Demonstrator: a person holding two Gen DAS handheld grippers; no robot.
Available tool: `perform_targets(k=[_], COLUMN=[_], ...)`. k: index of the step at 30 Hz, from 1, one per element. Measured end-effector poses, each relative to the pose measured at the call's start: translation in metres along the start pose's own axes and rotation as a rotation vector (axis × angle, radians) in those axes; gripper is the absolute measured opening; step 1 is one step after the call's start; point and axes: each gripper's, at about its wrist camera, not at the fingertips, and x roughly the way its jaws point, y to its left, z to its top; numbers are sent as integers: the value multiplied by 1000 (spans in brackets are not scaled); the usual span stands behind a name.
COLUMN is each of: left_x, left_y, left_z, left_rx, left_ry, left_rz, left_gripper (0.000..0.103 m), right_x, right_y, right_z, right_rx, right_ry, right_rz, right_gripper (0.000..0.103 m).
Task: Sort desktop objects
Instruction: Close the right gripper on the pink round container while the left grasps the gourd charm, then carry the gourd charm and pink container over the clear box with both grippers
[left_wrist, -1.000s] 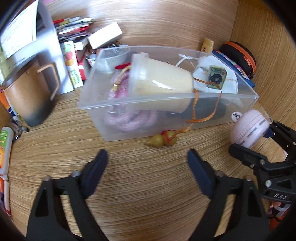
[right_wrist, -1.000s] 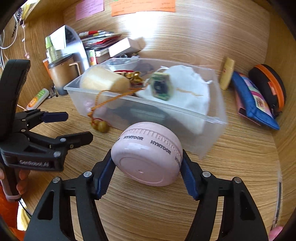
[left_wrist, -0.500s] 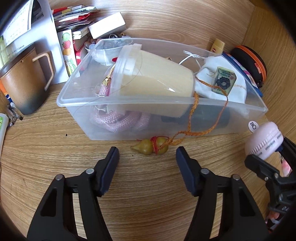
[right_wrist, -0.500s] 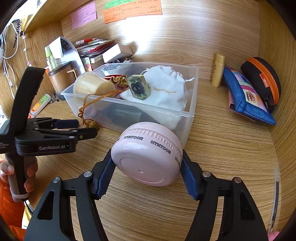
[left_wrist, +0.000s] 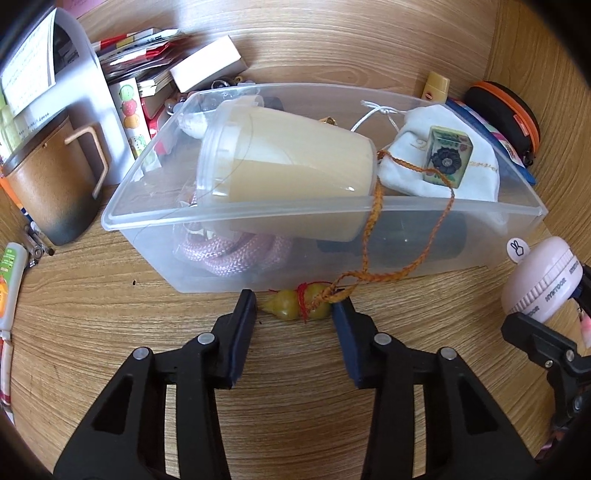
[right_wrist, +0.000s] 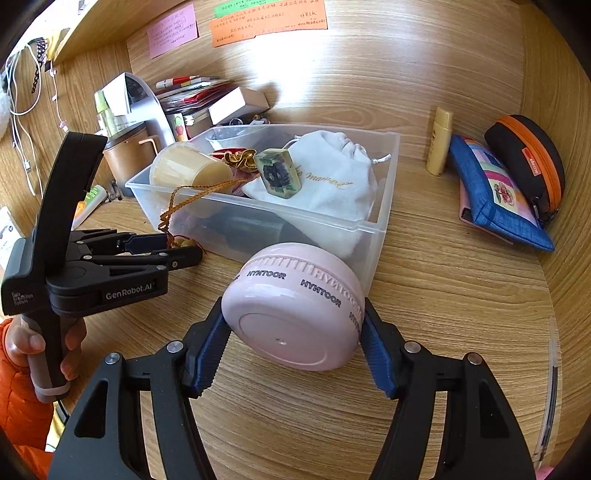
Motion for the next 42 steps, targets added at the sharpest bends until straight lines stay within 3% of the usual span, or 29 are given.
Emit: perform_targets(k=[8, 21, 34, 42], left_x=[-9, -55, -92, -94], left_y=[1, 11, 3, -7], left_z=[-4, -7, 9, 18], left_rx=[8, -24, 15, 42], left_ry=[-11, -112, -209, -222], left_rz=[-34, -63, -96, -120], left_gripper=[42, 42, 42, 42], right_x=[-5, -11, -14, -25], right_y=[3, 5, 7, 6], right_z=[3, 11, 20, 21], right_rx=[-3, 1, 0, 1], right_ry=[-10, -34, -61, -82], right_rz=[-14, -31, -21, -27], right_gripper=[63, 63, 63, 63])
